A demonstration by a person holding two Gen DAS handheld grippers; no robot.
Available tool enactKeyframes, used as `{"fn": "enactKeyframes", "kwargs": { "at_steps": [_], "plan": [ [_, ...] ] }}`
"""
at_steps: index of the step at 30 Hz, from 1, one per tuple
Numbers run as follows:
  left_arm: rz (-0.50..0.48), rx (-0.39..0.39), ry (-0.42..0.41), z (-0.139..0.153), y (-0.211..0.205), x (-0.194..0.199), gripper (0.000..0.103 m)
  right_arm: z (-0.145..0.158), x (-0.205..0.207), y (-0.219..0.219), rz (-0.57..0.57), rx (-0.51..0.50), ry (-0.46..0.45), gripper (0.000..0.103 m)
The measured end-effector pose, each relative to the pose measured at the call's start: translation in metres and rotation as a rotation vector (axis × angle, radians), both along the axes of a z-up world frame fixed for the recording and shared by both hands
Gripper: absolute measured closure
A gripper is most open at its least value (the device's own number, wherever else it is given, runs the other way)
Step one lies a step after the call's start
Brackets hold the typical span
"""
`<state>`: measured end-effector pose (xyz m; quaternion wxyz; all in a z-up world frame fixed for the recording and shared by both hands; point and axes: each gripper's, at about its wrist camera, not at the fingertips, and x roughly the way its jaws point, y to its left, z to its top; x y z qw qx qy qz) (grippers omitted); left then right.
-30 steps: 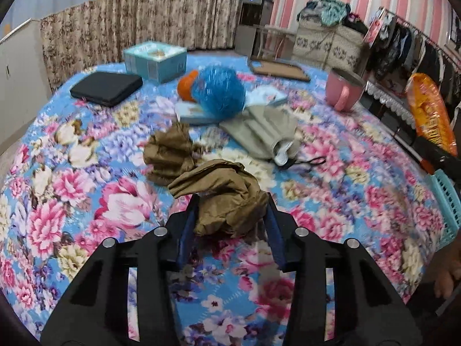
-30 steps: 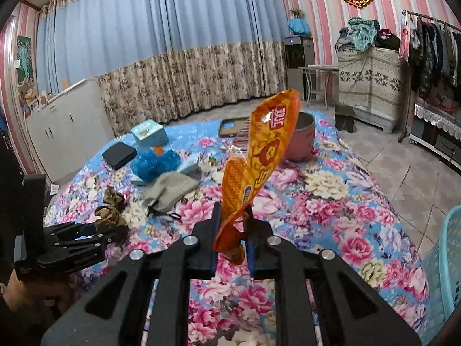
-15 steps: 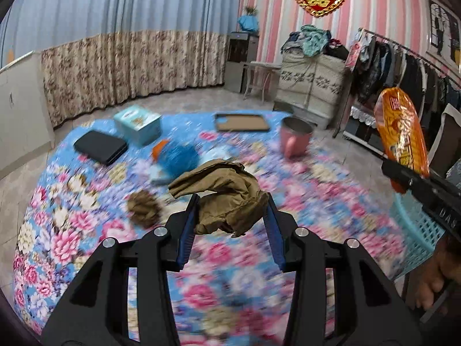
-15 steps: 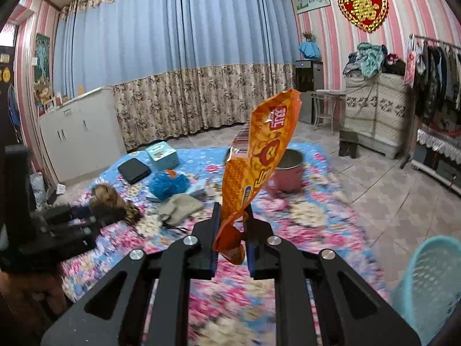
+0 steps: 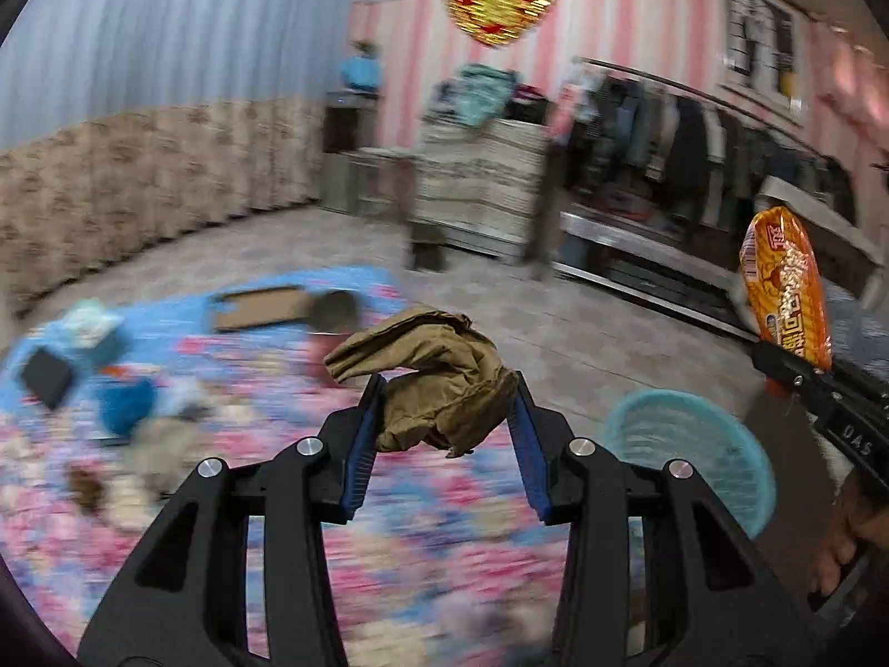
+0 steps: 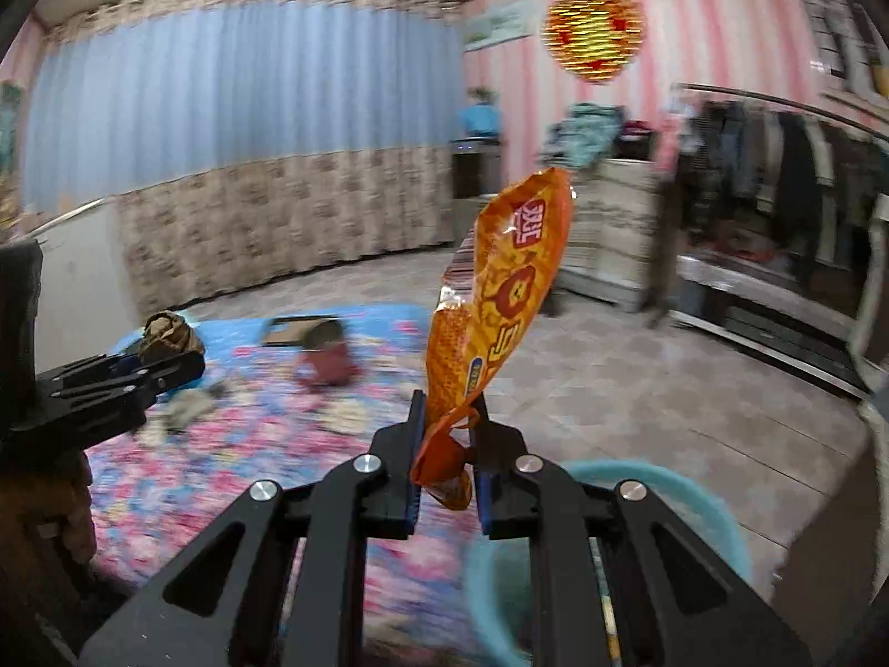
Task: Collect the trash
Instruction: 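Carry the cloth in the left tool and bag in the right tool to the basket, then open both tools to drop the brown cloth and snack bag into the basket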
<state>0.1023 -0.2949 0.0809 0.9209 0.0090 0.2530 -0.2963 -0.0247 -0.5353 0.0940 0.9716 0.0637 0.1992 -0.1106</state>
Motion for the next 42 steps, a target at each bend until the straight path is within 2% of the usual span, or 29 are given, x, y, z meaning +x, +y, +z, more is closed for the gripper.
{"fn": "enactKeyframes", "kwargs": {
  "at_steps": [6,10,13,19,22,23,25,27,31,35,37,39,42],
  "plan": [
    [-0.202,-0.023,0.022,-0.003,-0.12,-0.015,0.061,-0.015,-0.027,-0.067,-0.105,0.018,0.064,0.088],
    [-0.26,-0.014,0.041,-0.021,-0.165,-0.019,0.061,-0.034,-0.023,-0.091,-0.131,0.018,0.117,0.088],
    [-0.282,0.029,0.068,-0.043,-0.188,-0.013,0.061,-0.047,-0.021,-0.096,-0.147,0.046,0.134,0.088],
    [-0.315,0.059,0.125,-0.082,-0.203,-0.012,0.06,-0.073,-0.014,-0.106,-0.156,0.077,0.178,0.088],
    [-0.345,0.106,0.097,-0.1,-0.207,-0.017,0.058,-0.079,-0.012,-0.106,-0.158,0.087,0.18,0.088],
    [-0.344,0.116,0.111,-0.106,-0.208,-0.013,0.059,-0.081,-0.011,-0.106,-0.161,0.09,0.181,0.087],
    [-0.353,0.094,0.137,-0.11,-0.209,-0.011,0.059,-0.087,-0.009,-0.11,-0.161,0.108,0.186,0.087],
    [-0.35,0.093,0.116,-0.109,-0.209,-0.011,0.059,-0.093,-0.006,-0.111,-0.161,0.109,0.198,0.087],
    [-0.343,0.087,0.151,-0.115,-0.215,-0.005,0.059,-0.097,0.0,-0.111,-0.158,0.115,0.205,0.087],
    [-0.349,0.089,0.143,-0.116,-0.221,-0.009,0.058,-0.102,-0.001,-0.111,-0.165,0.121,0.209,0.085],
    [-0.353,0.089,0.144,-0.115,-0.223,-0.009,0.054,-0.104,-0.001,-0.111,-0.169,0.123,0.219,0.077],
    [-0.343,0.084,0.142,-0.113,-0.221,-0.01,0.049,-0.103,-0.002,-0.113,-0.178,0.12,0.222,0.05],
    [-0.326,0.068,0.146,-0.111,-0.212,-0.007,0.049,-0.101,-0.006,-0.114,-0.19,0.11,0.214,0.049]
  ]
}}
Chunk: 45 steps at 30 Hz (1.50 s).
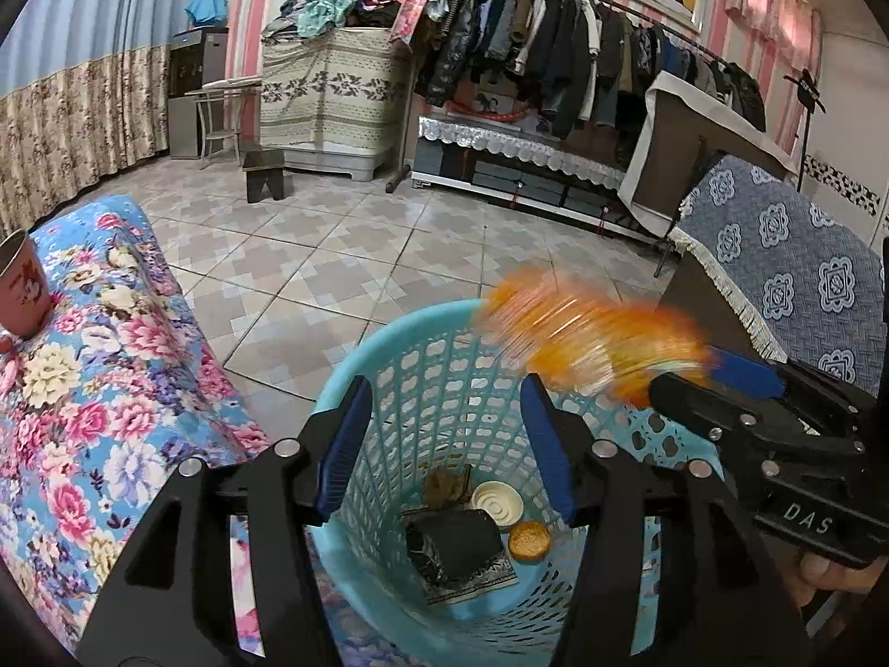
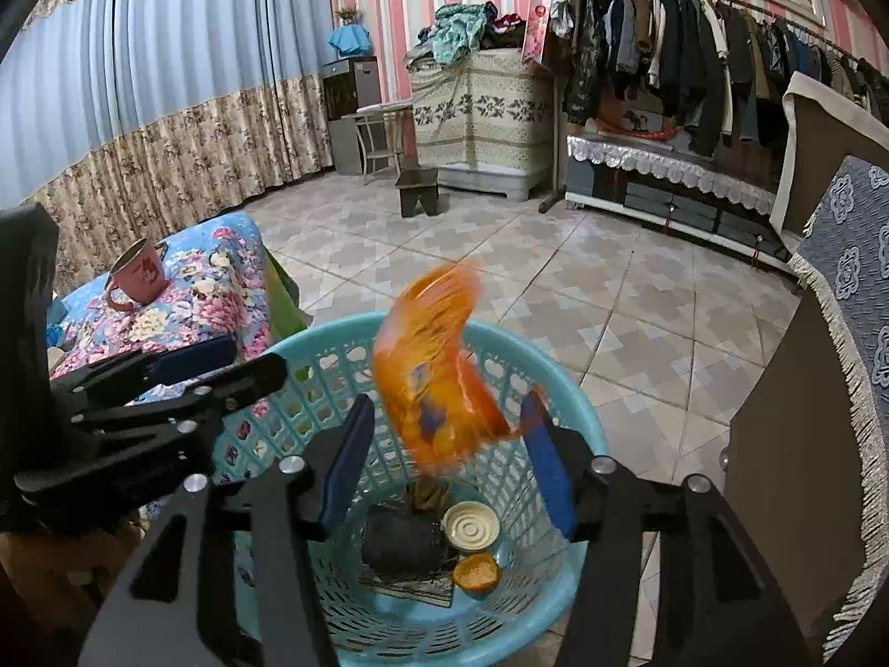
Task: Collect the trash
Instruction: 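Open both tools to drop the brown cloth and snack bag into the basket, then move both tools back over the bed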
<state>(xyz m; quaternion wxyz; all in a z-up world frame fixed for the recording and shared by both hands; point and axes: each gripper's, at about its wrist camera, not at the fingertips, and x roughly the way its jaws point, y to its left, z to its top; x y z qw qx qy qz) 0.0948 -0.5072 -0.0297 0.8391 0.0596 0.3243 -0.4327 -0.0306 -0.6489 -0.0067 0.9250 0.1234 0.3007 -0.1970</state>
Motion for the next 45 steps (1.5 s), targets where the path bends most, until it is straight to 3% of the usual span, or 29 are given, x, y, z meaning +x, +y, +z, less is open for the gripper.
{"fn": "enactKeyframes", "kwargs": {
  "at_steps": [8,10,12,18,24,26,31,33,40,41,43,45],
  "plan": [
    [0.094,-0.033,-0.001,0.011,0.032,0.008,0.038,0.012,-0.009,0.007,-0.011,-0.012,-0.03,0.049],
    [0.124,-0.058,-0.03,0.024,0.049,0.008,0.019,0.019,-0.007,0.011,-0.007,-0.014,-0.045,0.049],
    [0.157,-0.072,-0.067,0.037,0.07,0.008,0.011,0.028,-0.004,0.018,-0.001,-0.018,-0.067,0.049],
    [0.302,-0.039,-0.192,0.075,0.189,0.028,0.008,0.058,0.034,0.073,0.097,-0.017,-0.147,0.048],
    [0.532,0.091,-0.238,0.07,0.341,0.058,0.007,0.067,0.083,0.166,0.241,0.015,-0.204,0.044],
    [0.624,0.124,-0.224,0.065,0.396,0.072,0.007,0.065,0.102,0.199,0.303,0.025,-0.196,0.044],
    [0.748,0.123,-0.176,0.045,0.476,0.104,0.007,0.066,0.144,0.281,0.424,0.019,-0.177,0.043],
    [0.748,0.128,-0.124,0.029,0.49,0.123,0.007,0.064,0.163,0.314,0.468,0.013,-0.164,0.038],
    [0.693,0.12,-0.005,-0.008,0.488,0.153,0.007,0.038,0.224,0.388,0.554,0.053,-0.088,0.038],
    [0.691,0.14,0.013,-0.014,0.485,0.157,0.009,0.032,0.228,0.392,0.556,0.062,-0.078,0.038],
    [0.681,0.157,0.1,-0.03,0.488,0.167,0.03,0.02,0.24,0.404,0.573,0.07,-0.052,0.038],
    [0.666,0.157,0.163,-0.04,0.491,0.172,0.04,0.013,0.247,0.412,0.581,0.061,-0.035,0.037]
  ]
}}
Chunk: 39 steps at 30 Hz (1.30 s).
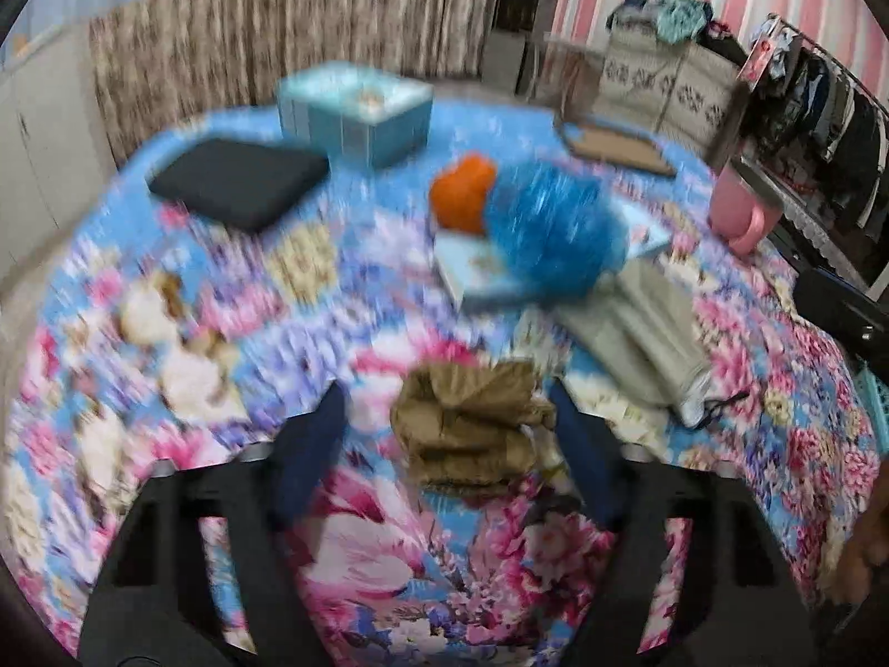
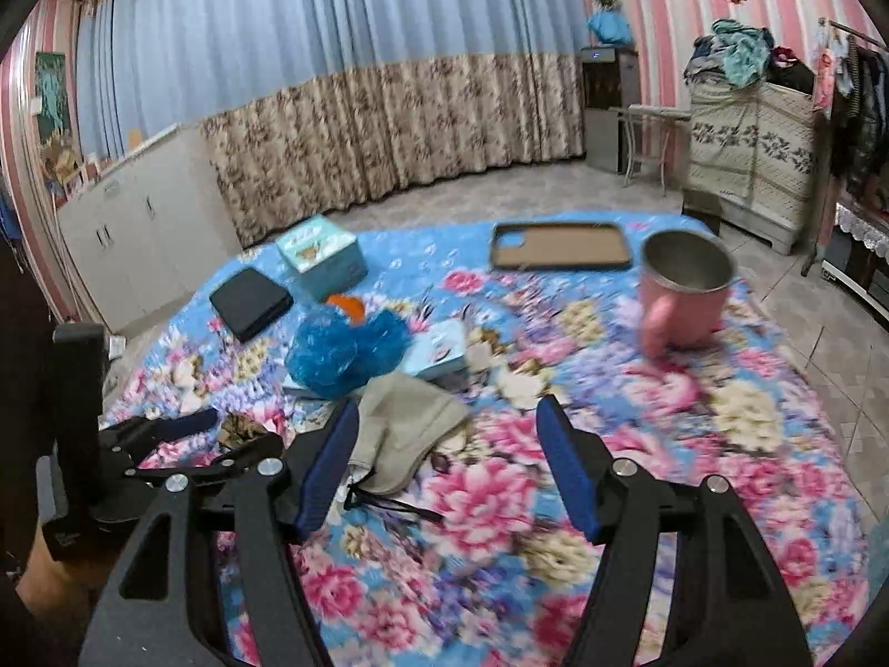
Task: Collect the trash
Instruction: 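Grasp the second brown cloth with the left tool while the right tool grasps the beige cloth, then lift and carry both cloths in both tools to the blue basket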
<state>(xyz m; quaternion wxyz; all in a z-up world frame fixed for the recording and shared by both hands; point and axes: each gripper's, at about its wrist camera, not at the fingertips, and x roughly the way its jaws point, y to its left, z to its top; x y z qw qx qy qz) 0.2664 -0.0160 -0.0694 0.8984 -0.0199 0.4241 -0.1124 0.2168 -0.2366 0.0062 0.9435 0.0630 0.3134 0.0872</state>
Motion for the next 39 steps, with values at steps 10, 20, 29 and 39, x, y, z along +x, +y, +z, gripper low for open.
{"fn": "enactKeyframes", "kwargs": {
  "at_steps": [10,20,29,39],
  "plan": [
    [0.082,-0.02,-0.122,0.026,0.03,-0.011,0.053,-0.026,0.034,0.041,0.102,-0.046,0.084,0.037],
    [0.08,-0.027,-0.17,0.037,0.024,-0.013,0.053,-0.046,0.053,0.058,0.095,-0.069,0.171,0.056],
    [0.059,-0.044,-0.208,0.046,0.021,-0.021,0.053,-0.035,0.021,0.051,0.099,-0.067,0.11,0.084],
    [0.05,-0.079,-0.229,0.056,0.012,-0.034,0.052,-0.005,-0.044,0.016,0.076,-0.041,-0.027,0.085]
  ]
}}
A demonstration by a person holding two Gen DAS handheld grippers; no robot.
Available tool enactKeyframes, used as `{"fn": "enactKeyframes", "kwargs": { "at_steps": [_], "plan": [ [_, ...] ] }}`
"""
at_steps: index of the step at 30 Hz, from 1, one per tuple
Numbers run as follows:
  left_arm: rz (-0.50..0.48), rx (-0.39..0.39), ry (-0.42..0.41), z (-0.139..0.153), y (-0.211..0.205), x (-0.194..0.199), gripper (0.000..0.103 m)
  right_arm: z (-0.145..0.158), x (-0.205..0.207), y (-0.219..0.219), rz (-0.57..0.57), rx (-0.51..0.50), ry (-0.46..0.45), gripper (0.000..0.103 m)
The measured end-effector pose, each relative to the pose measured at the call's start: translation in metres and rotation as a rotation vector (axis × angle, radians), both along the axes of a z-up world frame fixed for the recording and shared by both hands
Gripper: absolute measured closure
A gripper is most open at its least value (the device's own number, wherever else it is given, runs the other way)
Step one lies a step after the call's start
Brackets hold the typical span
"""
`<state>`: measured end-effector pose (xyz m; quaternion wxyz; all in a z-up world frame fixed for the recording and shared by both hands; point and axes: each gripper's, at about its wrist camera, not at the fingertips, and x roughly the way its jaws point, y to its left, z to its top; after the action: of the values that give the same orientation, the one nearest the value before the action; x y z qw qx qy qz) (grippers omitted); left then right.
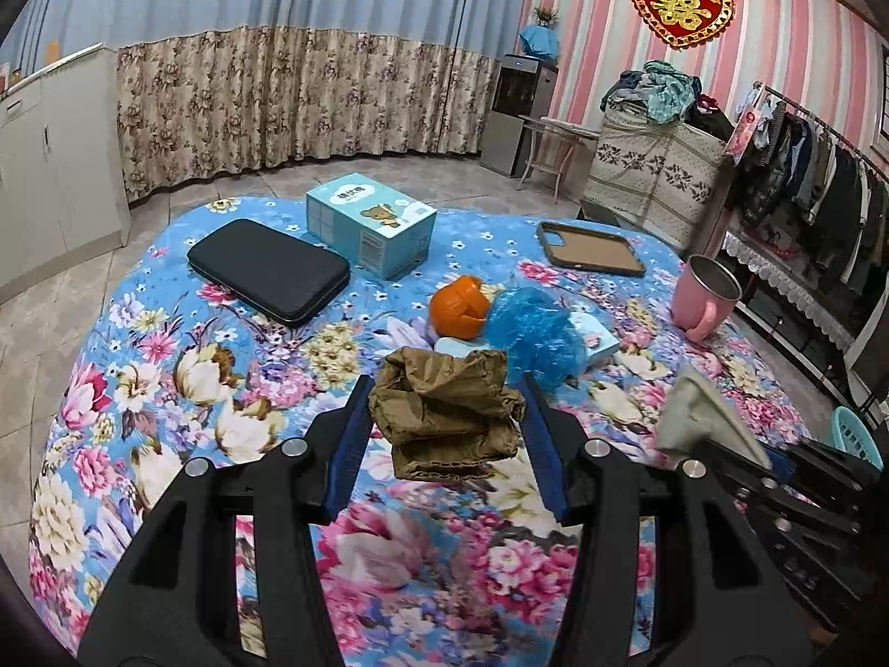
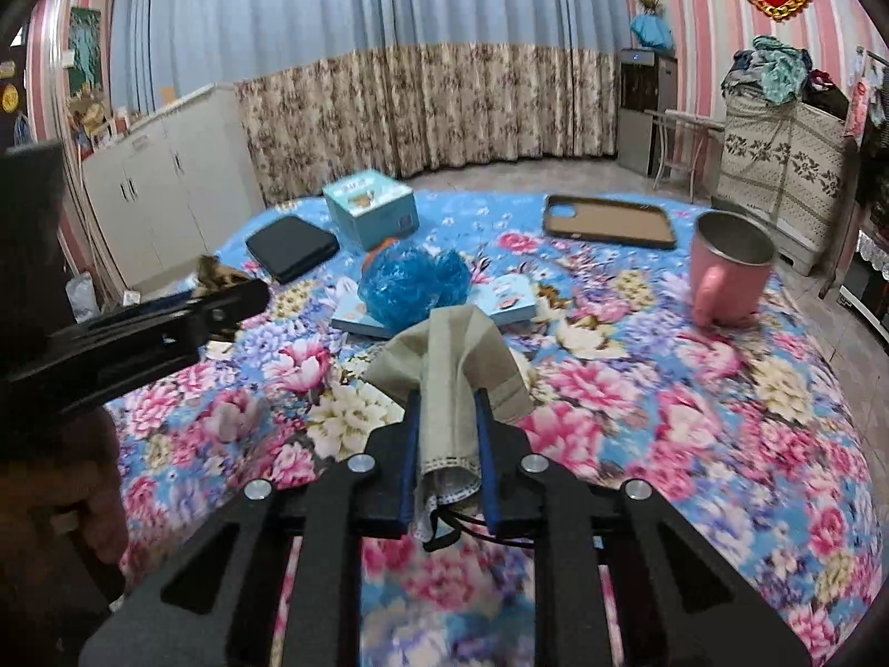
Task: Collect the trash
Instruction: 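Lift and carry both cloths in both tools to the blue basket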
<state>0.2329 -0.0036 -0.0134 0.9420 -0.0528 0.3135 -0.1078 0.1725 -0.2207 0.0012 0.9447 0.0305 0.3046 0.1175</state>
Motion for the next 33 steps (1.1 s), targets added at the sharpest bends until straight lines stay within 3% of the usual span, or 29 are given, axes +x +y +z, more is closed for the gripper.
{"fn": "enactKeyframes", "kwargs": {
  "at_steps": [7,14,23,33],
  "plan": [
    [-0.033,0.014,-0.014,0.006,-0.021,-0.012,0.052,0.008,-0.038,-0.014,0.016,-0.052,-0.096,0.085],
    [-0.046,0.042,-0.004,0.007,-0.04,-0.022,0.052,0.009,-0.043,-0.036,-0.049,-0.022,-0.114,0.085],
    [-0.05,0.084,-0.052,0.028,-0.05,-0.045,0.052,0.019,-0.054,-0.061,-0.072,0.083,-0.13,0.085],
    [-0.079,0.085,-0.1,0.055,-0.071,-0.067,0.052,0.052,-0.083,-0.109,-0.125,0.061,-0.196,0.085]
  ]
}}
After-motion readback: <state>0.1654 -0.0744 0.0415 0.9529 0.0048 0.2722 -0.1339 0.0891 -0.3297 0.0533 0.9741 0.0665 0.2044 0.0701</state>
